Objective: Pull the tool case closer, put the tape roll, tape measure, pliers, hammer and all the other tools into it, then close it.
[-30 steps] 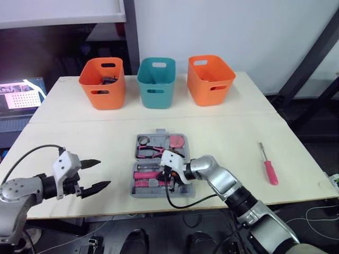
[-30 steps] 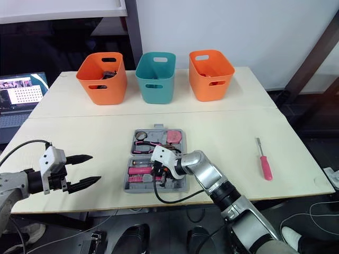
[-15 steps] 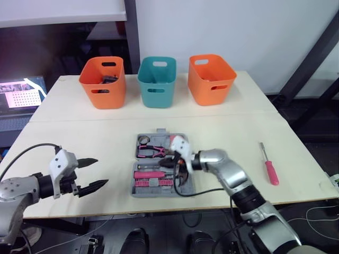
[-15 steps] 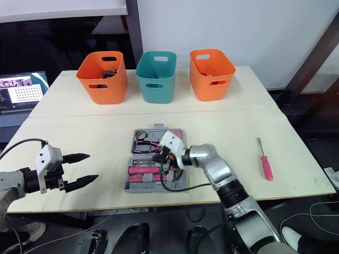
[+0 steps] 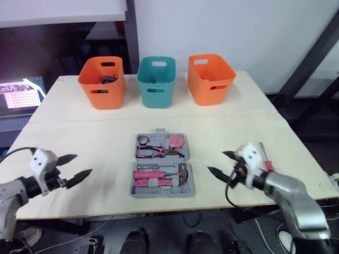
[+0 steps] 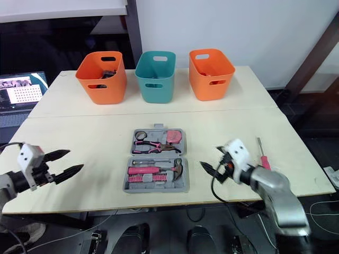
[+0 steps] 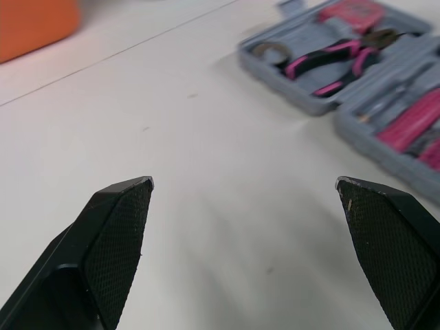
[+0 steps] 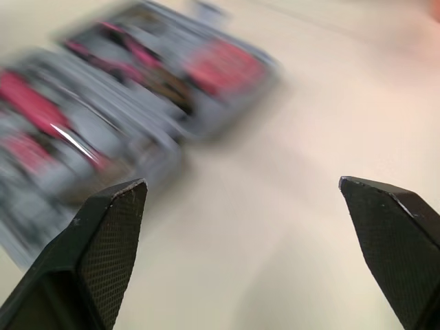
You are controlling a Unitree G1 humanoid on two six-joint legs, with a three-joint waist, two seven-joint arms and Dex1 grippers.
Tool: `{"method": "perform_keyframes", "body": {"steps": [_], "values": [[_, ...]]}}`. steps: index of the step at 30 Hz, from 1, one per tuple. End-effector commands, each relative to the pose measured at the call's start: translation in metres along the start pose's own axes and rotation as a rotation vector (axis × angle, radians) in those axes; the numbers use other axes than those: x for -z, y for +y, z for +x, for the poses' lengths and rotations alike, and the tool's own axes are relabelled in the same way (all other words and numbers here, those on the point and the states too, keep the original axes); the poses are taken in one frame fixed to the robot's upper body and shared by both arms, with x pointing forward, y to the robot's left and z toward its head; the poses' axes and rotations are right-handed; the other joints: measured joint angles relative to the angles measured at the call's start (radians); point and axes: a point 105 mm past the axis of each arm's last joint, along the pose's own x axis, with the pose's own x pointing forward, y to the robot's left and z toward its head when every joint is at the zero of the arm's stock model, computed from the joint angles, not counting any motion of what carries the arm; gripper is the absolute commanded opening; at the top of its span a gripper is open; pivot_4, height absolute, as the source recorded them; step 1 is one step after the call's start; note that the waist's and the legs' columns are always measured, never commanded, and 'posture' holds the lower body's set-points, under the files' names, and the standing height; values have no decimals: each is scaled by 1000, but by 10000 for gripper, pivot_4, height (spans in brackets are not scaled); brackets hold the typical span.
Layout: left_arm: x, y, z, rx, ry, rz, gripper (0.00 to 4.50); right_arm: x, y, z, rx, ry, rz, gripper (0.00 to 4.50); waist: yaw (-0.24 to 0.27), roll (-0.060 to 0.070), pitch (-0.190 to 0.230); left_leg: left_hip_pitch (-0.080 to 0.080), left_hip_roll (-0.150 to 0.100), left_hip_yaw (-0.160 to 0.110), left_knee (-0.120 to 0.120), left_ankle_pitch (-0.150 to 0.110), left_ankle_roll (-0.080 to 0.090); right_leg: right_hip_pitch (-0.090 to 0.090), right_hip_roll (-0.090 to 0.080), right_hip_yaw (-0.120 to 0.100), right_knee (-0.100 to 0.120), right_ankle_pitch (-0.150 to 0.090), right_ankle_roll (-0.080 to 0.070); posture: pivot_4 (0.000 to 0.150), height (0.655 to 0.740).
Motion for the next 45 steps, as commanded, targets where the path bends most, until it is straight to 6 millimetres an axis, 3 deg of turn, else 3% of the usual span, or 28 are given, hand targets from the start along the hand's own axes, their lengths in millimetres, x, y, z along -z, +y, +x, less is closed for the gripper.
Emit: {"method": "perform_keyframes", "body": {"steps": [1, 5, 8, 16, 25, 28, 34, 40, 45], "values": [[11, 15, -19, -129, -23, -8, 45000, 10, -12, -37, 170, -60, -22, 44698, 2, 0, 0, 0, 0, 0, 0, 0, 0, 0, 0, 0, -1, 0, 0, 1500, 7400], [21, 18, -37, -201, -52, -30, 45000, 38, -27, -73, 343, -2, -30, 44698, -1, 0, 0, 0, 0, 0, 0, -2, -4, -2, -1, 0, -5, 1, -1, 1500, 7400], [26, 20, -47, -232, -59, -45, 45000, 47, -33, -91, 434, 2, -19, 44698, -1, 0, 0, 0, 5, 4, 0, -3, -5, -1, -1, -2, -13, 3, -5, 1500, 7400], [17, 14, -32, -171, -76, -25, 45000, 41, -32, -91, 468, -43, -39, 44698, 2, 0, 0, 0, 10, 10, 0, -7, -11, -2, -1, -3, -15, 4, -5, 1500, 7400], [-54, -38, 26, 221, -151, 127, 45000, 12, -29, -93, 453, -80, -30, 44698, 6, 0, 0, 0, 10, 10, 0, -6, -10, 0, 0, -3, -14, 4, -6, 1500, 7400], [-68, -67, 41, 455, -81, 145, 45000, 13, -31, -99, 474, -27, -40, 44698, 6, 1, 0, 0, 11, 9, 0, -6, -8, 2, 1, -3, -13, 4, -6, 1500, 7400], [-114, -96, 66, 705, -85, 232, 45000, 14, -23, -112, 525, 0, 33, 44698, 13, 2, 0, 0, 11, 9, 0, -5, -8, 2, 4, -3, -13, 4, -6, 1500, 7400], [-147, -113, 84, 795, -172, 299, 45000, 11, -24, -125, 591, 32, 59, 44698, 18, 3, 1, 0, 12, 9, 1, -5, -8, 2, 5, -2, -12, 4, -5, 1500, 7400], [-156, -110, 87, 756, -203, 333, 45000, 0, -58, -109, 582, 74, 62, 44698, 10, 2, 1, 0, 12, 10, 4, -5, -7, 2, 6, -1, -12, 5, -5, 1500, 7400]]}}
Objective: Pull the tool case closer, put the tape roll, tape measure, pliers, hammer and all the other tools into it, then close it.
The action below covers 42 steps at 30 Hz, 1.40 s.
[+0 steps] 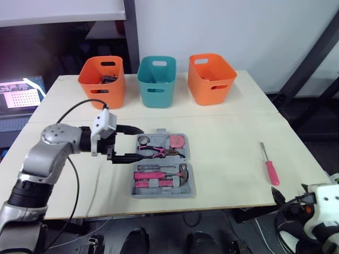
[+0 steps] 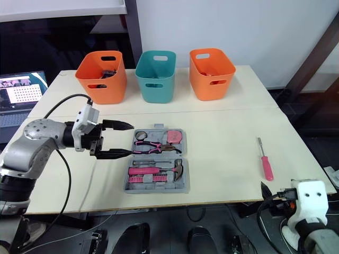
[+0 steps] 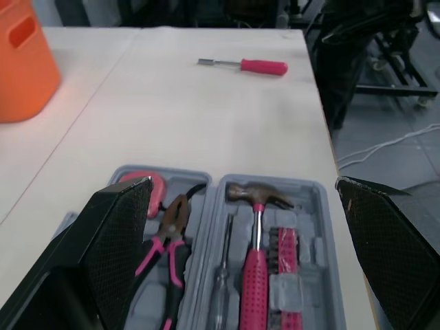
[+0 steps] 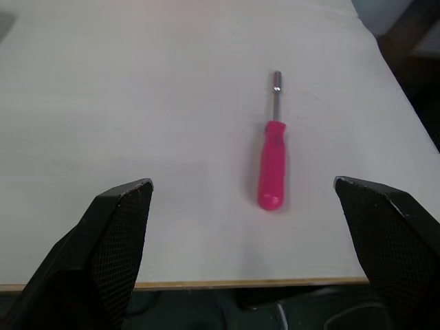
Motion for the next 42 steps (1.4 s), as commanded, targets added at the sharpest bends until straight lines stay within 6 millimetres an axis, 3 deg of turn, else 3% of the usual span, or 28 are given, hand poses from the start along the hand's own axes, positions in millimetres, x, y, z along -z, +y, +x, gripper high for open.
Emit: {"method": "perform_keyframes", "body": {"steps": [1, 8, 13, 21, 24, 30, 35, 42], "values": [[-8, 5, -8, -44, 3, 57, 45000, -17, -18, 22, 8, 19, 12, 44698, -7, 0, 0, 0, 0, 0, 1, 0, 0, 0, 0, 0, 0, 1, 0, 1500, 7400], [0, -1, -21, -127, 34, 42, 45000, -14, -39, 85, 3, 235, 166, 44698, -11, 0, 0, 0, 0, -2, -1, -1, 2, 1, 2, 0, 0, 0, 1, 1500, 7400], [4, -8, -30, -184, 52, 30, 45000, -5, -38, 119, -31, 320, 243, 44698, -9, 0, 1, 0, 0, -2, -1, -1, 3, 1, 3, 1, 1, 0, 2, 1500, 7400], [5, -18, -42, -267, 71, 4, 45000, 16, -34, 144, -45, 408, 322, 44698, -12, 1, 1, 0, 0, -2, 1, -1, 3, 1, 3, 3, 1, 1, 3, 1500, 7400], [5, -20, -45, -281, 77, 0, 45000, 20, -28, 148, -74, 414, 315, 35931, -13, 1, 1, 0, 0, -2, 1, -1, 3, 1, 4, 3, 1, 1, 3, 1500, 7400], [5, -20, -43, -287, 73, -5, 45000, 16, -26, 153, -99, 396, 253, 5740, -16, 1, 1, 1, 1, -2, 1, -1, 3, 1, 5, 4, 1, 1, 3, 1500, 7400], [7, -18, -39, -274, 68, -5, 45000, 4, -7, 147, -191, 395, 139, 5633, -14, 1, 1, 1, 1, -2, 1, -1, 3, 1, 6, 4, 2, 1, 4, 1500, 7400], [9, -16, -37, -266, 67, -7, 45000, -25, 73, 124, -408, 408, 35, 5631, -15, 1, 1, 0, 2, -2, 0, -1, 3, -1, 7, 5, 3, 1, 3, 1500, 7400]]}}
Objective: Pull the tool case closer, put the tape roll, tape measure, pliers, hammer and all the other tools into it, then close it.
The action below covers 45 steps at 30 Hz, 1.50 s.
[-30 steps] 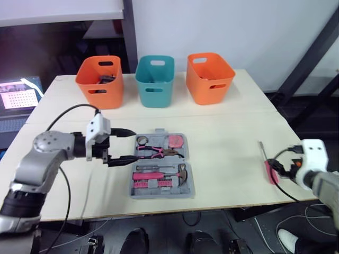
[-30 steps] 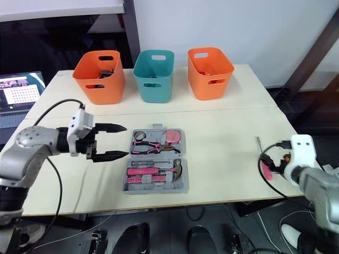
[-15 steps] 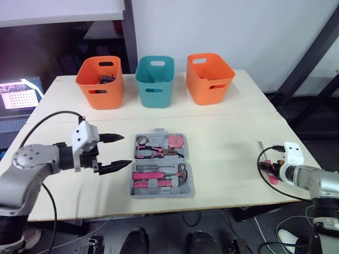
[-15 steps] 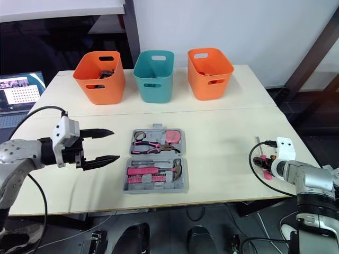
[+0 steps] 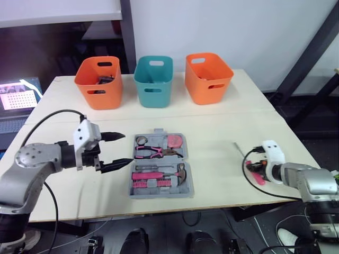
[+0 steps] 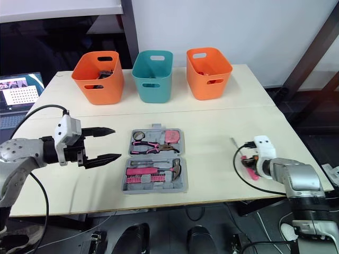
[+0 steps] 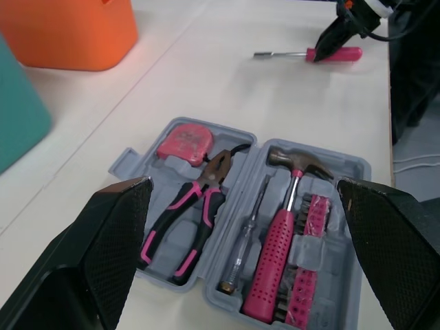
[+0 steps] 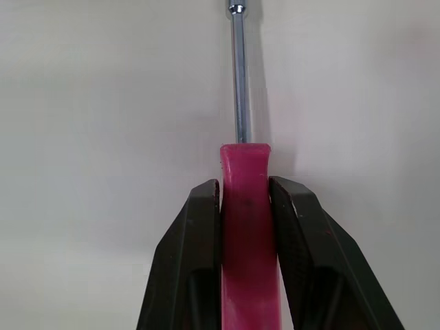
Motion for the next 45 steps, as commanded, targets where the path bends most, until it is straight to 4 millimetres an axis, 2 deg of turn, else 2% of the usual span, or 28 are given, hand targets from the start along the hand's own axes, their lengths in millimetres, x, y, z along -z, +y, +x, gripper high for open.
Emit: {"method": "perform_keyframes", "body": {"steps": [1, 3, 5, 10, 15, 17, 18, 23, 24, 28, 30, 31, 35, 38, 42, 45], "values": [[-8, 1, 0, 3, -19, 41, 45000, -17, 36, -3, -46, -22, -42, 5631, 1, 0, 0, 0, 0, 0, 0, 0, 0, 0, 0, 0, 0, 0, 0, 1500, 7400], [-8, 0, 0, 3, -17, 41, 45000, -22, 51, 1, -55, -20, -34, 5613, 3, 0, 0, 0, 0, 0, 0, 0, 0, 0, 0, 0, 0, 0, 0, 1500, 7400], [-8, 0, -3, 1, -14, 48, 45000, -25, 59, 4, -44, -16, -47, 3725, 5, 0, 0, -1, 0, 0, 0, 0, 0, 0, 0, 0, 0, 0, 0, 1500, 7400], [-11, -1, -8, -13, -17, 53, 45000, -25, 63, 10, 11, -10, 31, 3725, 6, 0, 0, -1, 0, 0, 0, 0, 0, 0, 0, 0, 0, 0, 0, 1500, 7400], [-9, -3, -8, -16, -8, 48, 45000, -22, 77, 17, -1, 9, 98, 3725, 2, 0, 0, -1, 0, 0, 0, 0, 0, -1, 1, 1, 0, 0, 0, 1500, 7400], [-8, -3, -7, -14, -9, 45, 45000, -30, 80, 16, 0, -10, 114, 14187, 1, 0, 0, -1, 0, 0, 0, 0, 0, -1, 1, 1, 1, 0, 0, 1500, 7400], [-8, -4, -6, -13, -9, 44, 45000, -34, 81, 15, 3, -18, 122, 17047, 0, 0, 0, -1, 0, 0, 0, 0, 0, -1, 1, 1, 1, 0, 0, 1500, 7400], [-7, -7, -6, 14, -15, 32, 45000, -49, 75, 4, 6, -31, 107, 41749, 4, 0, 0, -1, 0, 0, 0, 0, 0, -2, 1, 2, 2, 0, 0, 1500, 7400], [-7, -7, -7, 12, -11, 33, 45000, -53, 74, 0, -4, -37, 92, 44382, 5, 0, 0, -1, 0, 0, 0, 0, 0, -2, 1, 2, 2, 0, 0, 1500, 7400], [-6, -3, -11, -8, -3, 42, 45000, -75, 70, -18, -62, -79, -5, 44382, 2, 0, 0, -1, 0, 1, 0, 0, 0, -2, 1, 2, 1, 0, -1, 1500, 7400], [-6, -2, -12, -17, -5, 41, 45000, -91, 75, -28, -137, -134, -178, 44382, 2, 0, 0, -1, 0, 0, 0, 0, 0, -2, 1, 2, 1, 0, -1, 1500, 7400], [-5, -3, -12, -19, -6, 38, 45000, -95, 80, -34, -184, -150, -336, 44382, 1, 1, 0, -1, 0, 1, 0, 0, 0, -2, 1, 2, 1, 0, -1, 1500, 7400], [2, -4, -17, -39, 7, 24, 45000, -74, 77, -40, -290, -6, -1177, 44382, -1, 2, 1, -1, 0, 3, -2, 0, 1, -4, 1, 4, -1, -1, 0, 1500, 7400], [5, -4, -21, -60, 14, 16, 45000, -73, 71, -35, -357, 82, -1577, 44382, -16, 1, 2, -1, 0, 4, -2, -1, 1, -5, 2, 6, -2, -1, 0, 1500, 7400], [8, -7, -24, -77, 21, 7, 45000, -72, 69, -14, -409, 141, -2004, 44382, -32, 0, 3, 0, 0, 6, 0, 0, 0, -5, 2, 9, 0, 0, 1, 1500, 7400], [9, -7, -26, -94, 25, 2, 45000, -67, 70, 1, -468, 163, -2212, 44382, -29, 0, 3, 0, 0, 8, -1, 0, 0, -6, 2, 10, 0, 1, 1, 1500, 7400]]}}
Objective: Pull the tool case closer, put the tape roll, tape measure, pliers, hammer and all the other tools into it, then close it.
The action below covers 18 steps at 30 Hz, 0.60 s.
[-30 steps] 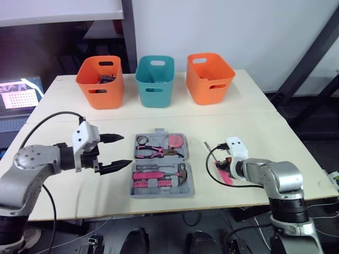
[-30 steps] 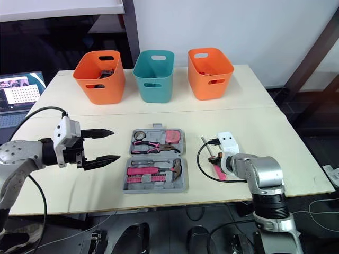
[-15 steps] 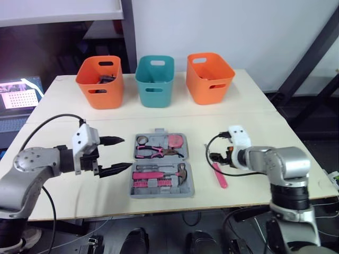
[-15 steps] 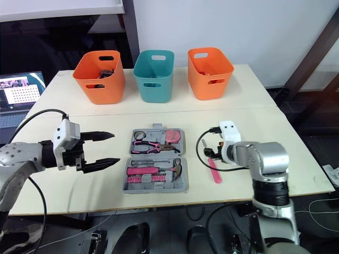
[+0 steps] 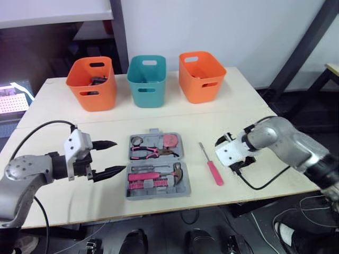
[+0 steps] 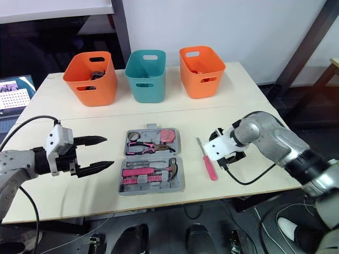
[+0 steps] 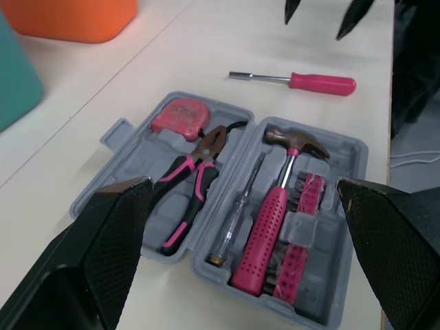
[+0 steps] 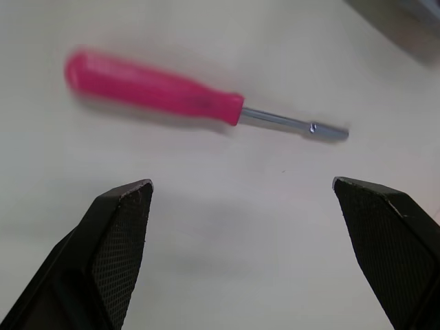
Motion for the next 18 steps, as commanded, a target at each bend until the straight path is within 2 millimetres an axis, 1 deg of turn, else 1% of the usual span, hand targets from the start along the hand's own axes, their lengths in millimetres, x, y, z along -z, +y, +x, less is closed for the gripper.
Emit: {"method": "perform_keyframes", "body": {"steps": [1, 3, 8, 12, 17, 18], "values": [[-11, 2, -7, -39, -17, 53, 45000, -1, 0, 13, -59, 14, -256, 44382, 1, 0, 0, 0, 0, 0, 0, 0, 0, 0, 0, 0, 0, 0, 1, 1500, 7400], [-10, 1, -8, -45, -16, 50, 45000, -2, -4, 24, -79, 22, -382, 44382, 2, 0, 0, 0, 0, 1, 0, 0, 0, 0, 0, 0, 0, 1, 2, 1500, 7400], [-9, -1, -9, -56, -9, 46, 45000, -5, -11, 42, -113, 17, -540, 44382, 3, 0, 0, 0, 0, 3, 0, 0, -1, -1, 0, 2, 2, 1, 2, 1500, 7400], [-8, -2, -11, -64, -5, 44, 45000, -10, -11, 48, -137, -13, -615, 44382, 4, 0, 0, 0, 0, 4, 0, 1, -1, -2, 0, 3, 3, 1, 2, 1500, 7400], [-6, -4, -13, -72, 2, 35, 45000, -24, -2, 55, -173, -77, -680, 44382, 3, 0, 0, 1, 0, 5, 0, 1, -1, -2, 0, 5, 5, 1, 2, 1500, 7400], [-5, -4, -13, -73, 3, 34, 45000, -25, -1, 56, -177, -81, -687, 42024, 3, 0, 0, 1, 0, 5, 0, 1, -1, -2, 0, 5, 6, 1, 2, 1500, 7400]]}}
